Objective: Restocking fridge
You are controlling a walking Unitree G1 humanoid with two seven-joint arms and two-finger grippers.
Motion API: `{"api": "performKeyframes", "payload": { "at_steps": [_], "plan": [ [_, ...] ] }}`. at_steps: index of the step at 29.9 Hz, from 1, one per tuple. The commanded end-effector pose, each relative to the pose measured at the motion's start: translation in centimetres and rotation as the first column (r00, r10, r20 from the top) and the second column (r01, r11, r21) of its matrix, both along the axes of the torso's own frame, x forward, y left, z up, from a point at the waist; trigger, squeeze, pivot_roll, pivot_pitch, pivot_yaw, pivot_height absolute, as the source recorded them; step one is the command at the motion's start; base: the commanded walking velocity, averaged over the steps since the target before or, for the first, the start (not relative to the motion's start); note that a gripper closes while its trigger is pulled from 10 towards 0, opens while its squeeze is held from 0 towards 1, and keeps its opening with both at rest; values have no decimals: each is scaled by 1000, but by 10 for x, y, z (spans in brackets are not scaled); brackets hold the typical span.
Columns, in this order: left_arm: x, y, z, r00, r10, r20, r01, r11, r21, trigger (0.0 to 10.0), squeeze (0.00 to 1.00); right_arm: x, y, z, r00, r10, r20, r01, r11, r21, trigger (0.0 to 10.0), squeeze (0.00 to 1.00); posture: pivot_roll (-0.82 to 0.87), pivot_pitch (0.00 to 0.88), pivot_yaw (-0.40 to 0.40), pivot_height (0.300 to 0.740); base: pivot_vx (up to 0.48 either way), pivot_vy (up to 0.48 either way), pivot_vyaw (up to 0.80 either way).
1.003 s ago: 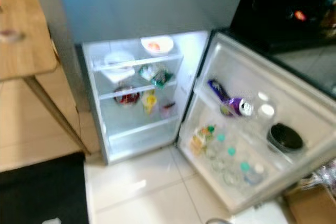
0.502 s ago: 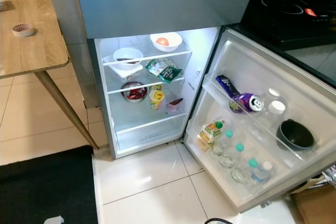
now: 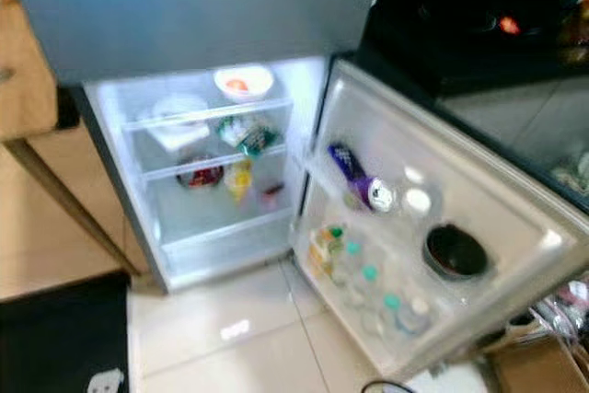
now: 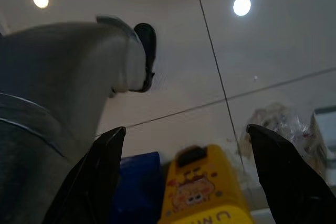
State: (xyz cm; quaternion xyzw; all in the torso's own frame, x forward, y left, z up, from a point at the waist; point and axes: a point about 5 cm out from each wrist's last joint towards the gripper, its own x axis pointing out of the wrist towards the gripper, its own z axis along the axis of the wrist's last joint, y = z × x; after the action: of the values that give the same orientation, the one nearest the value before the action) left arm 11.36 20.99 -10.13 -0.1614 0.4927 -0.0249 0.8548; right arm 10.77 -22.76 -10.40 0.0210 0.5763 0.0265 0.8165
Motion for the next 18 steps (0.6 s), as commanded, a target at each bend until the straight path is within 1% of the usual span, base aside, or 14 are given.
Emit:
{"api": "performKeyframes", "payload": {
  "at_steps": [1,11,15,18],
  "plan": [
    [-15,-4,-5,998,-10,-61,9,1000,-16,10000,0,-7,-1,-2,1000,8,-22,-8,1000,-2,10000,0,59,50,-66,740,0,0,-606],
    [-15,-5,-5,998,-23,-59,22,1000,-16,10000,0,-6,-4,-1,1000,9,-19,-10,1000,-5,10000,0,54,45,-67,740,0,0,-610],
    [-15,-6,-5,998,-33,-57,31,999,-25,10000,0,-5,-5,0,1000,-11,-9,11,1000,-1,10000,0,53,40,-68,740,0,0,-594],
    [-15,-7,-5,997,-43,-57,41,998,-40,10000,0,-3,-5,1,1000,-17,-3,17,1000,-4,10000,0,53,40,-68,740,0,-421,0]
  ]
}}
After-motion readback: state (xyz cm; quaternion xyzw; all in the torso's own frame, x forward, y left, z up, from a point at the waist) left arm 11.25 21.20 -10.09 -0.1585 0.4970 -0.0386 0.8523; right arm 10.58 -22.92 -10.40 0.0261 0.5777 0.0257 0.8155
